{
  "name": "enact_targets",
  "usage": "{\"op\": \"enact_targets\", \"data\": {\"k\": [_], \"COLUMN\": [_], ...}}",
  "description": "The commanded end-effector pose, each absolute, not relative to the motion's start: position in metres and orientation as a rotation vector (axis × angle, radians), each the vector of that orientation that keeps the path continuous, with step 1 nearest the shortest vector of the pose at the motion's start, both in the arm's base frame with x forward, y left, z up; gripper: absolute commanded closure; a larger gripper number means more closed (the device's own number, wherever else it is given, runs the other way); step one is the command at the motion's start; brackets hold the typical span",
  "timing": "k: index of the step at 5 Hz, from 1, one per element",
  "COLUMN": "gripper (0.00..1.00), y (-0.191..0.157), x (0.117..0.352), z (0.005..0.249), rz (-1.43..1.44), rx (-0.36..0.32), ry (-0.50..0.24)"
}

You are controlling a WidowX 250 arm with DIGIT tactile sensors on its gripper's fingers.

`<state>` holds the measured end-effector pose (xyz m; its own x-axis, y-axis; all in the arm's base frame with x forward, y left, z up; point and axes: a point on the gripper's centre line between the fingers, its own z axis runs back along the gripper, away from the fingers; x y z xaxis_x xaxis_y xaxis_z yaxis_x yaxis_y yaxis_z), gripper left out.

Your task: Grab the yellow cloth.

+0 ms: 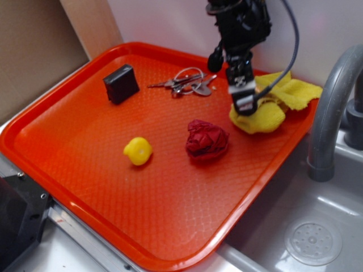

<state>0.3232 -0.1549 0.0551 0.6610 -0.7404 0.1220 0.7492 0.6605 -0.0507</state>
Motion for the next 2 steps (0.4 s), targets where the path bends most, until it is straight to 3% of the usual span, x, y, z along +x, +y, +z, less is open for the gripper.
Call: {"op": "enact_targets", "data": {"k": [1, 2], "gripper": [0.0, 0.0], "y": [-0.1933, -0.1963], "x": [0.2939, 0.2953], "z": [0.0703, 0.0667], "rz": [-0.923, -0.919], "rx": [-0.155, -0.164], "ry": [-0.166, -0.16]}}
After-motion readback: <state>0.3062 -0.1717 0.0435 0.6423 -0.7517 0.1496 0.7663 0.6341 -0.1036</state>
